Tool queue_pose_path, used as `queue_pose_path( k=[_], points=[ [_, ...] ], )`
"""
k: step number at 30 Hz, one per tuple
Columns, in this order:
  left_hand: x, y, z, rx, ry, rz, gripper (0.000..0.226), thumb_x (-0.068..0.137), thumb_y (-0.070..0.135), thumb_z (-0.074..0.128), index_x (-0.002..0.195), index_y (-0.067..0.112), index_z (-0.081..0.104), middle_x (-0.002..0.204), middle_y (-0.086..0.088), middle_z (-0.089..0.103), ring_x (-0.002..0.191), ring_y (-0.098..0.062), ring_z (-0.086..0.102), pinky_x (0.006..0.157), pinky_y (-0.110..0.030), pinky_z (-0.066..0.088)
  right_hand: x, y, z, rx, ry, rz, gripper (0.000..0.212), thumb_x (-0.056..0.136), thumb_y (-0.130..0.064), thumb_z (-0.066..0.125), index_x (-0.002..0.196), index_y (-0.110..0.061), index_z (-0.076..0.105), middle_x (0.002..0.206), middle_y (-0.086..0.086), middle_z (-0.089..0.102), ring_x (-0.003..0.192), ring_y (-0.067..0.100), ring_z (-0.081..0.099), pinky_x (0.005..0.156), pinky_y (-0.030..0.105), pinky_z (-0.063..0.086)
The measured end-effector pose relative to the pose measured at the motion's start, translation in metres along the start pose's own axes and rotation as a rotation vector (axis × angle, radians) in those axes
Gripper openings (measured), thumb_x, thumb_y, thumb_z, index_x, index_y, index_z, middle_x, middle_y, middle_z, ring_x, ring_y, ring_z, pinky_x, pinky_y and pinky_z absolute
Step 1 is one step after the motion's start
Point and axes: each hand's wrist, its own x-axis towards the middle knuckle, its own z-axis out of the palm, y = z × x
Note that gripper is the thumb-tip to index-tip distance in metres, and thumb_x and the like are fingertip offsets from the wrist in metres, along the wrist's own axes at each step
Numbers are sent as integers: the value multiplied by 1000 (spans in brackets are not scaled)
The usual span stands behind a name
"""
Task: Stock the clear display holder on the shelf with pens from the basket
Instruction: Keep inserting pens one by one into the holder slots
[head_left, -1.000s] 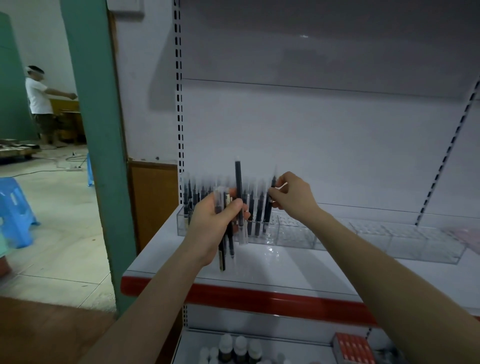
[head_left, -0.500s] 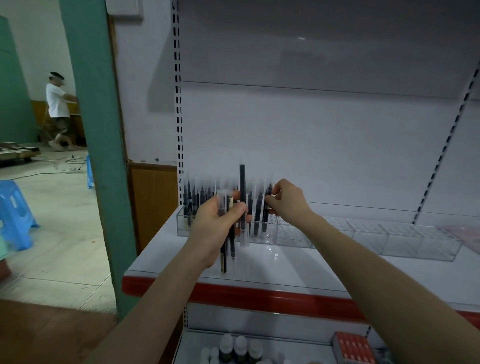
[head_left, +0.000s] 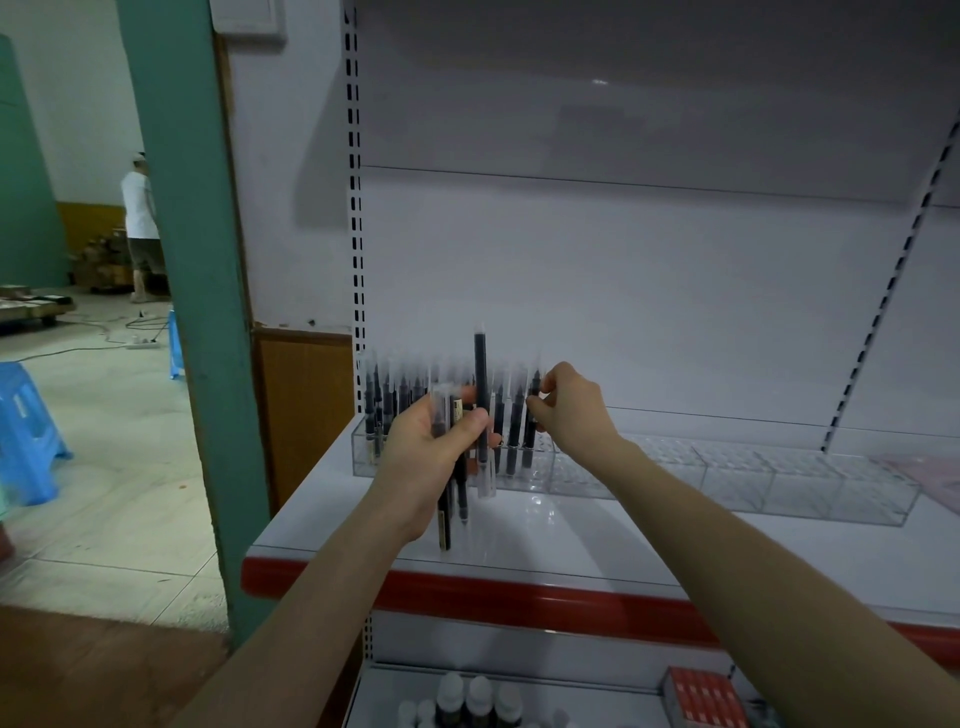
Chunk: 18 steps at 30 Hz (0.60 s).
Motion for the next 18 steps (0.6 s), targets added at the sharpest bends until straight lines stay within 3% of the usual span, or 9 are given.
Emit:
queue_pose_path(
  k=[8, 13, 16, 18],
  points=[
    [0, -2, -3, -3, 6, -3, 17, 91, 4, 54, 93, 20, 59, 75, -2, 65, 73, -11, 67, 53, -20, 52, -7, 3, 4, -20, 8, -27, 21, 93, -15, 53, 105, 1, 48, 93, 19, 63, 82, 29, 59, 73, 37, 48],
    [1, -6, -1, 10, 8, -35, 17, 90, 6, 56, 94, 22, 58, 80, -5, 65, 73, -12, 68, 52, -20, 51, -7, 9, 8, -11, -17, 42, 13, 91, -17, 55, 95, -6, 47, 96, 18, 65, 81, 26, 59, 56, 20, 39],
    [1, -8, 1, 20, 1, -52, 18, 90, 5, 56, 93, 23, 58, 82, -5, 66, 71, -9, 69, 52, -21, 51, -7, 7, 0, 13, -56, 72, 23, 90, -21, 60, 102, -5, 50, 99, 12, 64, 85, 25, 59, 64, 24, 43],
    [1, -7, 1, 31, -6, -45, 18, 90, 5, 55, 93, 22, 58, 82, -5, 66, 70, -9, 69, 55, -22, 53, -12, 3, -12, 124, 6, 96, 33, 88, -28, 63, 110, -5, 53, 96, 6, 62, 85, 19, 58, 72, 26, 43]
  ],
)
